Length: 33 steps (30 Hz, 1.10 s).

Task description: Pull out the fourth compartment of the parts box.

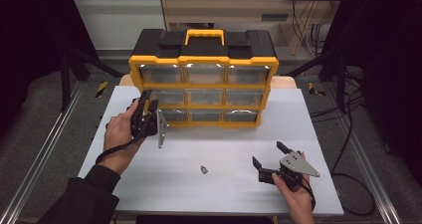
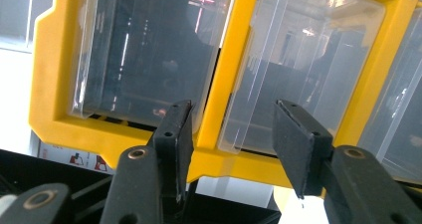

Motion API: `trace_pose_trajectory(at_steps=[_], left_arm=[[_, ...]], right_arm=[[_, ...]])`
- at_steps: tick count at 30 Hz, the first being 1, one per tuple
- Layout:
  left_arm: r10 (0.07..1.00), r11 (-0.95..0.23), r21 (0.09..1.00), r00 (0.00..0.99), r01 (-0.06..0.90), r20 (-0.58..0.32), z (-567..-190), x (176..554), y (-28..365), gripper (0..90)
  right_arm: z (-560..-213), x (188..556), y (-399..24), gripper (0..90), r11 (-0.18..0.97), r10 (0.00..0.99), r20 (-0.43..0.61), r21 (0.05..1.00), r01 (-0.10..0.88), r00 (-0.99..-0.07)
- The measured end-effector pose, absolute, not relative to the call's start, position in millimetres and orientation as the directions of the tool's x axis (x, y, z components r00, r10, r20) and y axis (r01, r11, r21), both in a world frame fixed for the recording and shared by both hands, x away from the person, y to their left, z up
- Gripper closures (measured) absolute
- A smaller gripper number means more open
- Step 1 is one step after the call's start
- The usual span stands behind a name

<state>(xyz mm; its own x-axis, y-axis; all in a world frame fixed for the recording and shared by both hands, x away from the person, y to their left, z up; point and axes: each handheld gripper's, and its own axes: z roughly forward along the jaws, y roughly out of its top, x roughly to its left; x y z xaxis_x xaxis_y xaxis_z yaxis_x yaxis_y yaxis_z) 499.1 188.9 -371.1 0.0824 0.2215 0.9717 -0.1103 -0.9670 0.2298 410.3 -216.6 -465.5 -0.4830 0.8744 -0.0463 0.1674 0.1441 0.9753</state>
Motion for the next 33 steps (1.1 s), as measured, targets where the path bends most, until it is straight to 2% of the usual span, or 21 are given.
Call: trace_pose_trajectory(at_steps=[7, 15, 21, 30, 33], left_arm=[[0.158, -0.98, 0.164, 0.061, -0.111, 0.986, -378.1, 504.9, 189.4, 57.0], [0.161, -0.979, 0.165, 0.044, -0.118, 0.986, -380.5, 509.8, 189.3, 59.7], [0.113, -0.987, 0.116, 0.034, -0.115, 0.993, -384.4, 517.3, 186.4, 61.6], [0.107, -0.989, 0.109, 0.027, -0.096, 0.994, -387.8, 524.4, 190.2, 64.5], [0.105, -0.989, 0.107, 0.017, -0.102, 0.994, -388.6, 525.7, 190.6, 67.8]], right_arm=[[-465.7, 411.0, -216.4, 3.3, 0.143, 0.875, -0.044, 0.975, 0.17, -0.482], [-466.1, 411.5, -216.2, 3.3, 0.147, 0.874, -0.048, 0.975, 0.169, -0.484], [-466.1, 411.8, -217.8, 3.4, 0.14, 0.876, -0.041, 0.975, 0.172, -0.481], [-465.9, 411.5, -218.0, 3.4, 0.14, 0.876, -0.041, 0.975, 0.171, -0.48], [-465.8, 411.4, -219.0, 3.4, 0.137, 0.878, -0.039, 0.976, 0.172, -0.477]])
